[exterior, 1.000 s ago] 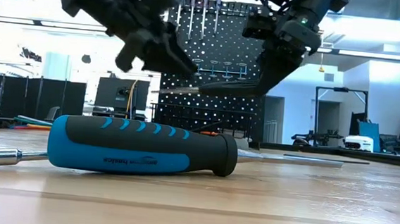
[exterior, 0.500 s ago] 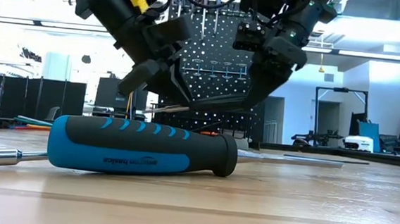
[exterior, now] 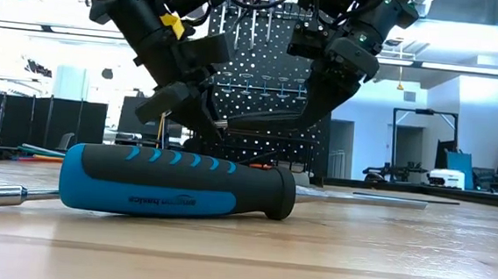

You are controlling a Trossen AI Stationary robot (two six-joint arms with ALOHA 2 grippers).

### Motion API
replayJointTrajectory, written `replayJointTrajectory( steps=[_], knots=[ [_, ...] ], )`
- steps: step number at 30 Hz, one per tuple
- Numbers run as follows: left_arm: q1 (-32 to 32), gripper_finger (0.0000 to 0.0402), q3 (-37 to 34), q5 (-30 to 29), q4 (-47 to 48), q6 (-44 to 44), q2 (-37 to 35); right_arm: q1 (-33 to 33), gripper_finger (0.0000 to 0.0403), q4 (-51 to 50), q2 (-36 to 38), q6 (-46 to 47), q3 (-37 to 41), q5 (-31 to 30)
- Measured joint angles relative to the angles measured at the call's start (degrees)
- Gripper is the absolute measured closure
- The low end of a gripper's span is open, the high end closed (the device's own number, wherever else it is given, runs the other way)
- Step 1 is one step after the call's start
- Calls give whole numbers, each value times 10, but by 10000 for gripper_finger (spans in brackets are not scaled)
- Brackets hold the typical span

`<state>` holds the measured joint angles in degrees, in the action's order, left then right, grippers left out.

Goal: Hang tools onto peg board
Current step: Hang the top black screwdriver on the pegboard

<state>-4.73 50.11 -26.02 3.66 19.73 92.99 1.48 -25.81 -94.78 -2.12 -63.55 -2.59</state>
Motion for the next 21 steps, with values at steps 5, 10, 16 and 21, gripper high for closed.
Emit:
replayJointTrajectory(
  steps=[5,10,16,21],
  knots=[
    [0,368,0,0,0,-12,0,0,301,14,0,0,0,0],
    [0,383,0,0,0,-55,0,1,222,-12,3,-18,-1,-6],
    [-2,387,-50,-11,-33,-108,-40,10,127,-2,60,-2,44,-55],
    [-4,387,-172,-8,-222,-144,-114,4,119,211,125,21,177,-63]
  ],
)
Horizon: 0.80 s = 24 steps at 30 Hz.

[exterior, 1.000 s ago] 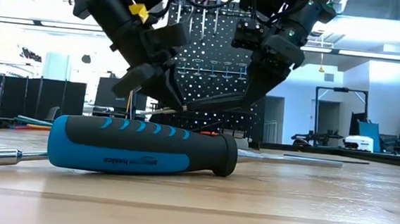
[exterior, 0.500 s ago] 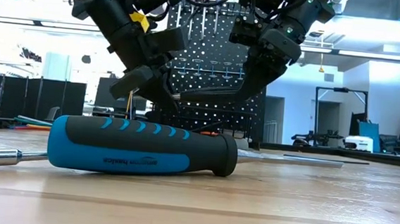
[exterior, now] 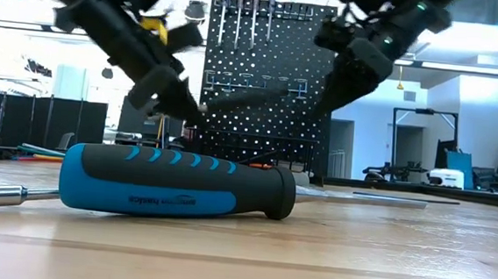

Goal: Hang tools onto peg board
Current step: Hang the top black screwdriver on the pegboard

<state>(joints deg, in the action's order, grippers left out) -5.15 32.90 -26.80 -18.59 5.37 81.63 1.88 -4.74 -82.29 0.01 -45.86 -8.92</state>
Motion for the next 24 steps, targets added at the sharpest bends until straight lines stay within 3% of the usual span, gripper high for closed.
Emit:
replayJointTrajectory(
  steps=[5,7,9,12,18,24],
  knots=[
    [0,387,-127,77,-316,-7,-24,-16,118,429,-27,2,138,-2],
    [0,387,-149,95,-397,-10,-24,-22,118,575,-61,2,155,-1],
    [-1,387,-154,103,-435,-11,-21,-25,118,658,-89,2,149,17],
    [-7,386,-148,102,-437,-10,-15,-27,118,707,-120,1,115,51],
    [-35,384,-132,101,-439,14,-9,-27,117,710,-148,0,40,63],
    [-46,384,-131,98,-446,21,-9,-27,117,680,-153,0,4,117]
  ],
)
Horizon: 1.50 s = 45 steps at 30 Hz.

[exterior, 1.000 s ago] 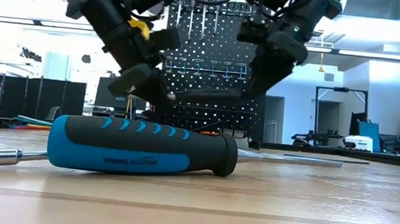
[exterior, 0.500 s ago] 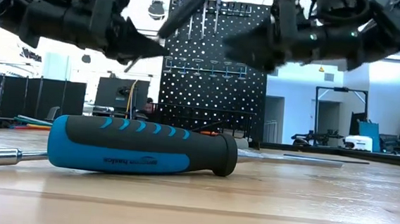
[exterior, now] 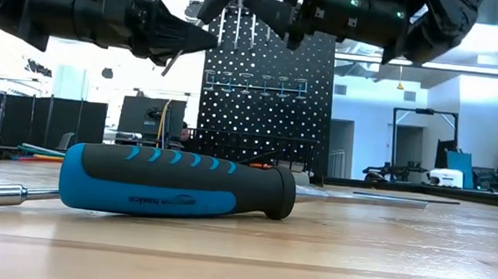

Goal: Hang tools onto peg board
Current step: Hang the top black screwdriver on the pegboard

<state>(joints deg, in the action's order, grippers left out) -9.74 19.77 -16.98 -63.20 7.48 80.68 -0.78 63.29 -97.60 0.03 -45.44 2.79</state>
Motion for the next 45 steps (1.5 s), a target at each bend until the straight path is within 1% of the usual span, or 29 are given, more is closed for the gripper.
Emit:
replayJointTrajectory(
  steps=[3,8,11,14,18,19,22,25,28,30,33,36,41,45],
  knots=[
    [0,384,0,-3,1,0,0,0,117,-31,0,-1,-18,13],
    [0,383,0,-3,5,-1,0,-4,119,-44,0,-18,-37,18],
    [0,383,0,-3,4,-1,0,-4,139,-64,1,-17,-46,19],
    [0,382,0,-3,4,-4,0,-4,188,-114,2,-16,-60,22],
    [0,378,0,-2,12,-10,0,-4,285,-175,4,-31,-87,26],
    [0,374,0,-2,16,-10,0,-5,301,-198,11,-37,-92,26],
    [-1,348,1,-2,33,-11,0,-9,300,-271,34,-50,-112,3],
    [-3,306,1,-4,40,3,0,-12,300,-360,64,-45,-134,-30],
    [-2,261,1,-31,44,21,-1,-14,300,-438,86,-35,-148,-61],
    [-3,235,1,-47,44,38,-5,-15,300,-466,94,-24,-153,-69],
    [-3,210,11,-56,48,63,-12,-17,300,-482,96,-19,-156,-75],
    [-4,200,42,-58,70,82,-12,-18,300,-483,93,-19,-156,-75],
    [-3,200,119,-70,188,122,-8,-17,300,-482,93,-16,-156,-75],
    [-3,202,175,-97,248,134,-9,-17,300,-485,93,-16,-156,-75]
  ],
)
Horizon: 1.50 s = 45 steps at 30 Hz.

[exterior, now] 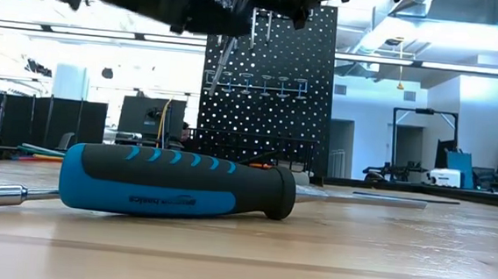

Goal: Hang tools onto peg board
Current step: Hang the top black screwdriver on the pegboard

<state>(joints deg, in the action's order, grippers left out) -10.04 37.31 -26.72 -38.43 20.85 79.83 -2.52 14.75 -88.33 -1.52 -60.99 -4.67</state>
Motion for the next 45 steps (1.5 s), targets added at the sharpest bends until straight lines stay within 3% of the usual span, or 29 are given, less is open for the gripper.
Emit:
replayJointTrajectory(
  steps=[7,17,20,25,27,31,37,41,45],
  knots=[
    [0,212,44,-4,70,-3,0,0,300,-12,0,0,0,0],
    [-6,294,46,-6,74,-48,0,0,300,-23,0,-14,0,1],
    [0,296,46,3,77,-68,0,-1,297,-28,0,-27,0,1],
    [1,303,46,6,90,-51,-9,2,196,-91,21,-37,1,-4],
    [2,303,46,-6,102,-45,-26,5,158,-115,47,-34,1,-37],
    [9,303,36,-39,119,-27,-75,4,128,-136,106,-32,26,-101],
    [54,303,-36,-49,9,37,-174,0,124,-91,178,-33,111,-146],
    [113,303,-89,29,-158,94,-196,6,123,-48,211,-44,142,-167],
    [195,303,-94,96,-228,103,-181,9,122,-44,225,-46,146,-166]
  ],
)
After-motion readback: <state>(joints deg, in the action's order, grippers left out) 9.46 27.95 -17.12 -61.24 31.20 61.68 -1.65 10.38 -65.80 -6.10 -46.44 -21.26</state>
